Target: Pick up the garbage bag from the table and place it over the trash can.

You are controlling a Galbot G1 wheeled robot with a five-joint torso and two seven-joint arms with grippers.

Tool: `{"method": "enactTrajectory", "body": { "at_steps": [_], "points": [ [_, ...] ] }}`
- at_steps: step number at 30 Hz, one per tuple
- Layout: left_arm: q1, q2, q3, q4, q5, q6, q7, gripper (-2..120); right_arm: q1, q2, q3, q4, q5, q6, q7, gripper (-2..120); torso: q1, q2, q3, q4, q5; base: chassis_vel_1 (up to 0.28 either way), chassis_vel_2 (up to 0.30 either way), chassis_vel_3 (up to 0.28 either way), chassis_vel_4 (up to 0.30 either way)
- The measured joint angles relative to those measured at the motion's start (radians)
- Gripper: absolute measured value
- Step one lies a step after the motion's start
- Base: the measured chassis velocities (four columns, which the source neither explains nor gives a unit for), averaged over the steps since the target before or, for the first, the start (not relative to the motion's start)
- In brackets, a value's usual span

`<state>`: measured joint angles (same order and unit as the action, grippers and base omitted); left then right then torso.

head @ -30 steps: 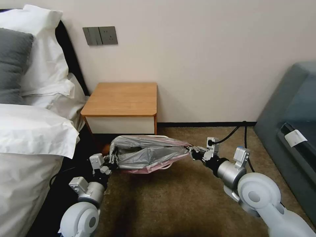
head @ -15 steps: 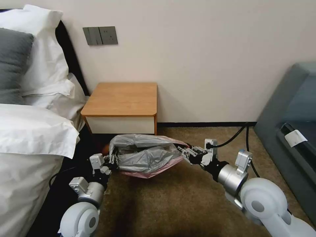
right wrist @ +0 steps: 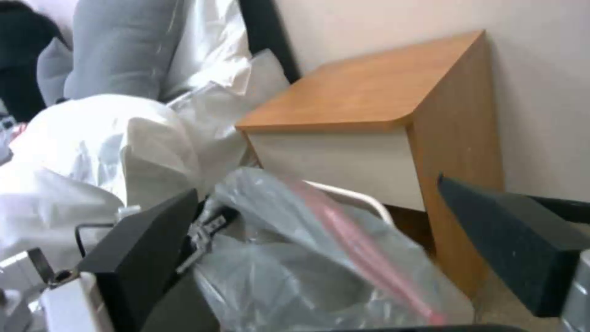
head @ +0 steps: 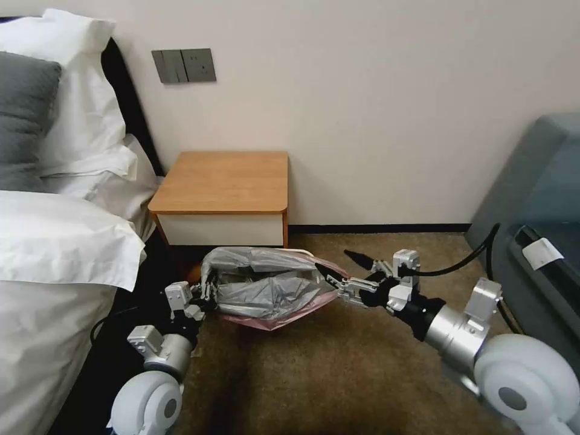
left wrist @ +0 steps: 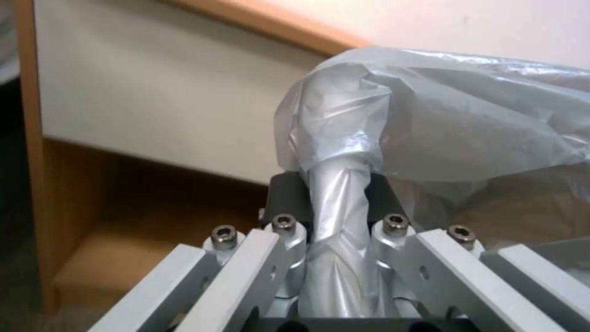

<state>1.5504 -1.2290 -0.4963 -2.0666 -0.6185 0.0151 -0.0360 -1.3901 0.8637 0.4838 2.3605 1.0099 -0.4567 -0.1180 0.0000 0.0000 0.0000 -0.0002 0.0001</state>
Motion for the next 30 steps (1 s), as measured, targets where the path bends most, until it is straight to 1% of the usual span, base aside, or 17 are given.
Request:
{"method": "enactTrajectory", "body": {
  "at_steps": [1,4,5,8,9,10,11,12,14,16,17,19,21,24,30],
  "points": [
    [0.0,0.0,0.0,0.0,0.0,0.0,0.0,9,0.0,0.0,0.0,0.0,0.0,0.0,0.0,100,0.0,0.0,0.0,0.0,0.0,0.0,0.0,0.0,0.0],
    [0.001,0.003,-0.011,0.011,0.027,-0.053,0.045,9,0.06,-0.073,-0.025,-0.044,0.075,-0.019,-0.021,100,0.0,0.0,0.0,0.0003,0.0001,0.0,0.0,0.0,0.0],
    [0.001,0.003,-0.011,0.011,0.027,-0.053,0.045,9,0.06,-0.073,-0.025,-0.044,0.075,-0.019,-0.021,100,0.0,0.0,0.0,0.0003,0.0001,0.0,0.0,0.0,0.0],
    [0.008,0.002,-0.023,0.013,0.033,-0.098,0.083,9,0.1,-0.14,-0.037,-0.084,0.249,-0.05,-0.015,100,0.0,0.0,0.0,0.0003,0.0,0.0,0.0,0.0,0.0],
    [0.008,0.002,-0.023,0.013,0.033,-0.098,0.083,9,0.1,-0.14,-0.037,-0.084,0.249,-0.05,-0.015,100,0.0,0.0,0.0,0.0003,0.0,0.0,0.0,0.0,0.0],
    [0.011,0.002,-0.026,0.013,0.033,-0.106,0.093,9,0.104,-0.154,-0.037,-0.096,0.287,-0.054,-0.018,100,0.0,0.0,0.0,0.0002,-0.0001,0.0,0.0,0.0,0.0],
    [0.016,0.002,-0.033,0.013,0.033,-0.121,0.113,9,0.11,-0.178,-0.036,-0.121,0.328,-0.059,-0.04,100,0.0,0.0,0.0,0.0001,0.0,0.0,0.0,0.0,0.0],
    [0.02,0.002,-0.038,0.013,0.034,-0.129,0.125,9,0.111,-0.191,-0.034,-0.133,0.333,-0.059,-0.062,100,0.0,0.0,0.0,0.0002,0.0,0.0,0.0,0.0,0.0],
    [0.022,0.002,-0.041,0.013,0.034,-0.134,0.131,9,0.111,-0.199,-0.034,-0.139,0.332,-0.059,-0.077,100,0.0,0.0,0.0,0.0001,0.0,0.0,0.0,0.0,0.0],
    [0.029,0.002,-0.054,0.013,0.039,-0.151,0.155,9,0.106,-0.223,-0.036,-0.143,0.272,-0.049,-0.148,100,0.0,0.0,0.0,0.0001,-0.0001,0.0,0.0,0.0,0.0],
    [0.029,0.002,-0.054,0.013,0.039,-0.151,0.155,9,0.106,-0.223,-0.036,-0.143,0.272,-0.049,-0.148,100,0.0,0.0,0.0,0.0001,-0.0001,0.0,0.0,0.0,0.0],
    [0.029,0.001,-0.058,0.013,0.041,-0.16,0.161,9,0.108,-0.225,-0.057,-0.138,0.208,-0.035,-0.181,100,0.0,0.0,0.0,0.0,-0.0001,0.0,0.0,0.0,0.0],
    [0.029,0.001,-0.059,0.013,0.043,-0.163,0.162,9,0.112,-0.225,-0.068,-0.136,0.195,-0.032,-0.184,100,0.0,0.0,0.0,0.0001,-0.0001,0.0,0.0,0.0,0.0],
    [0.03,0.001,-0.061,0.013,0.052,-0.166,0.165,9,0.142,-0.209,-0.116,-0.132,0.156,-0.024,-0.183,100,0.0,0.0,0.0,0.0002,-0.0001,0.0,0.0,0.0,0.0],
    [0.037,0.0,-0.061,0.01,0.061,-0.166,0.168,9,0.155,-0.196,-0.137,-0.113,0.14,-0.02,-0.169,99,0.0,0.0,0.0,0.0002,-0.0002,0.0,0.0,0.0,0.0]
  ]
}}
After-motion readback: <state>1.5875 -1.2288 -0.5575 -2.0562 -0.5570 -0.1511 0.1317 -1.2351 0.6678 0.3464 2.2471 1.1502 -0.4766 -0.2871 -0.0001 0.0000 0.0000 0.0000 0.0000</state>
